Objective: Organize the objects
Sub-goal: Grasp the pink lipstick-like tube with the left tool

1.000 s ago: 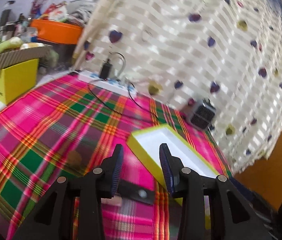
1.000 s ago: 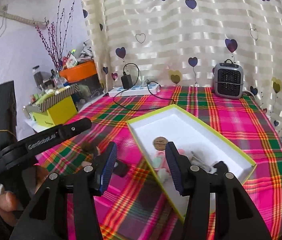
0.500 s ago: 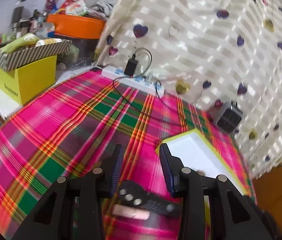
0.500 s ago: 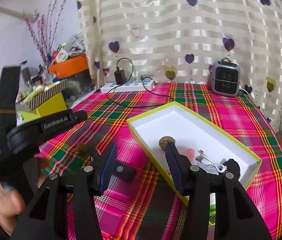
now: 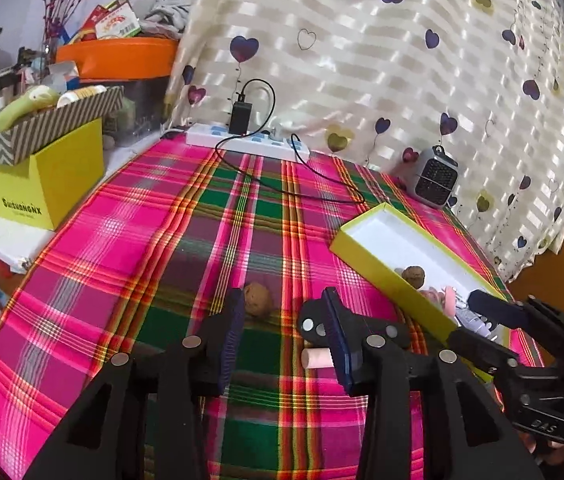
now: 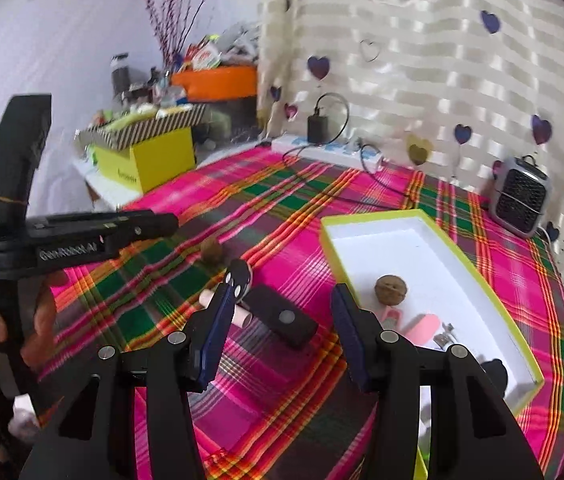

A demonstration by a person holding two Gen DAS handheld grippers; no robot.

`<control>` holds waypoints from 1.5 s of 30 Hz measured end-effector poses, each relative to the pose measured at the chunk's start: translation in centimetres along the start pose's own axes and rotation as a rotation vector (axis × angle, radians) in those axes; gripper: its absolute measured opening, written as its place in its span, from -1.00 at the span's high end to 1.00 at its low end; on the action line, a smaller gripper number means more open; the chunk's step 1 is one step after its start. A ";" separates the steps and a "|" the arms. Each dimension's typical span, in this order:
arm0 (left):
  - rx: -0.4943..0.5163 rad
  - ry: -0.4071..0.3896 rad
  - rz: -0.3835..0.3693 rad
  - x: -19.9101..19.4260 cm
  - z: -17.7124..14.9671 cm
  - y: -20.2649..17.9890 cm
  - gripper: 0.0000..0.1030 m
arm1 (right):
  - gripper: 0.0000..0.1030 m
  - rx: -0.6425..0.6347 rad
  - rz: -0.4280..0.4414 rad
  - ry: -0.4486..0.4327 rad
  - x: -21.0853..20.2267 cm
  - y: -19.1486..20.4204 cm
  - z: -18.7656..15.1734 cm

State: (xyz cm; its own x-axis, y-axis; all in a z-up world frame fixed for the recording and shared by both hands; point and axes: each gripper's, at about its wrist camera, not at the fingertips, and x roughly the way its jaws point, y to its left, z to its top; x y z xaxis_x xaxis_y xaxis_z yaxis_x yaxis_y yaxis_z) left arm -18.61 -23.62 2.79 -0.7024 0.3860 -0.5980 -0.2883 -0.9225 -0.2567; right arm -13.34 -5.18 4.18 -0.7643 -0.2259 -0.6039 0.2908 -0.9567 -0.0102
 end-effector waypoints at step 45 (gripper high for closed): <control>0.267 0.212 -0.151 6.9 -1.9 -3.1 0.22 | 0.46 -0.037 0.069 0.268 5.9 -1.3 -3.7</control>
State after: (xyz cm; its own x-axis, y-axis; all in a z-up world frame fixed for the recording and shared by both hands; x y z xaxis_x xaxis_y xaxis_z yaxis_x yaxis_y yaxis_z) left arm -21.26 -18.06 -1.99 -0.4966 0.4849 -0.7199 -0.5574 -0.8139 -0.1637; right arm -16.09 -4.63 -2.33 -0.5639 -0.2287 -0.7936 0.3613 -0.9324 0.0119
